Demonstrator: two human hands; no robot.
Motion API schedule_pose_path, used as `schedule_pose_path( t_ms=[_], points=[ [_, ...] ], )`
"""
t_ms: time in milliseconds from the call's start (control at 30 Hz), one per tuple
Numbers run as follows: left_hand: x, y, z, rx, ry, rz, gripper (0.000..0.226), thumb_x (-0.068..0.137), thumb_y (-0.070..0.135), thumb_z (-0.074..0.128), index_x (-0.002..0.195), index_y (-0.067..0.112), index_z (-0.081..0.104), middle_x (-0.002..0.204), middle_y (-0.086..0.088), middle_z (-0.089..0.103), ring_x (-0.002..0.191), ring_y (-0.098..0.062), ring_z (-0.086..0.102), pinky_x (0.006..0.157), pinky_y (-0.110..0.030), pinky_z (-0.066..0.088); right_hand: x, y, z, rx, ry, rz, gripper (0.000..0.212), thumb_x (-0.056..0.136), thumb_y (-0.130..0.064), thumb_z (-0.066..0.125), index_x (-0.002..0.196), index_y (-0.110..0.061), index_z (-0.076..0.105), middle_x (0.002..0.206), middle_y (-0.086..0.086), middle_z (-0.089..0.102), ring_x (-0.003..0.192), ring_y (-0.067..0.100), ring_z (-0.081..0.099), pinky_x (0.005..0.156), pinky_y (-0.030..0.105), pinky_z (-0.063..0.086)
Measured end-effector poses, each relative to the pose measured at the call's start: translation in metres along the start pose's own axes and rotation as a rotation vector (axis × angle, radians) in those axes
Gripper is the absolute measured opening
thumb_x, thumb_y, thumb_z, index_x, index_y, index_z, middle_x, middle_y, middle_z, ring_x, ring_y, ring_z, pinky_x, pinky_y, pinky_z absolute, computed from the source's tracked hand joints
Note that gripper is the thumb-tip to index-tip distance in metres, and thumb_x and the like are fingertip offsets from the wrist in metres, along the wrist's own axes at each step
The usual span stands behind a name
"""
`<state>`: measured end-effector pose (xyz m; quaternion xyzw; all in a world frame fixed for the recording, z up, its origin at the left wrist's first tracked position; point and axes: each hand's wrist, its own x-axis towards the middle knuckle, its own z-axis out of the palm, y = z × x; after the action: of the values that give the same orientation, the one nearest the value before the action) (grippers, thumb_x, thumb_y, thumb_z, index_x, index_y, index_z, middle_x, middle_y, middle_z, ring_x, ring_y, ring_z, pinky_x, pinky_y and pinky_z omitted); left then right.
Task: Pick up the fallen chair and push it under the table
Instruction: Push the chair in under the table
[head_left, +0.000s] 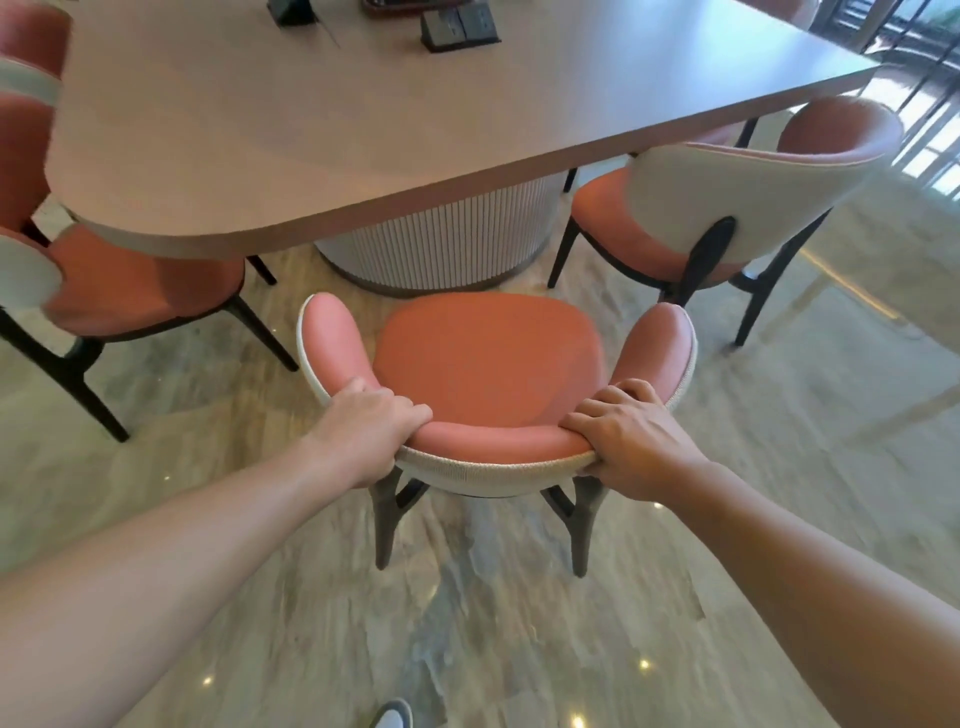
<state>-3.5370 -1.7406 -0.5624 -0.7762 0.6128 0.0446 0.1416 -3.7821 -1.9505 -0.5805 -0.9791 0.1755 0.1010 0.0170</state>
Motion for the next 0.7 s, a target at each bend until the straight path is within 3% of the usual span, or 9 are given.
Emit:
schedule_pose_path(
  t_ms=[300, 433, 700],
  points=[
    [-0.009, -0.020, 0.008, -0.114, 0.006, -0.131, 0.035, 0.085, -0.003, 0.055, 0.104, 0.026, 0.054, 0.100, 0.006, 0.064, 0.106, -0.023, 0.063, 0.101, -0.039, 0.042, 0.045, -0.011, -0.014, -0.006, -0.008, -0.050, 0.046, 0.092, -0.046, 0.070, 0.136, -0.045, 0.056, 0.129, -0.018, 0.065, 0.129, 0.019, 0.057, 0.116, 0.040, 0.030],
    [0.007, -0.026, 0.000, -0.148, 0.031, -0.139, 0.038, 0.085, -0.006, 0.055, 0.099, 0.029, 0.049, 0.092, 0.009, 0.053, 0.105, -0.024, 0.062, 0.104, -0.041, 0.042, 0.060, 0.000, -0.026, -0.008, -0.005, -0.042, 0.047, 0.091, -0.047, 0.071, 0.136, -0.045, 0.057, 0.128, -0.017, 0.066, 0.127, 0.020, 0.058, 0.116, 0.041, 0.032],
    [0.030, -0.042, -0.020, -0.175, 0.036, -0.194, 0.035, 0.091, 0.003, 0.065, 0.113, 0.028, 0.057, 0.107, 0.006, 0.065, 0.111, -0.024, 0.063, 0.107, -0.043, 0.041, 0.086, 0.014, -0.051, 0.019, -0.018, -0.040, 0.048, 0.092, -0.047, 0.074, 0.137, -0.045, 0.057, 0.131, -0.016, 0.067, 0.130, 0.020, 0.058, 0.120, 0.046, 0.034]
  ],
)
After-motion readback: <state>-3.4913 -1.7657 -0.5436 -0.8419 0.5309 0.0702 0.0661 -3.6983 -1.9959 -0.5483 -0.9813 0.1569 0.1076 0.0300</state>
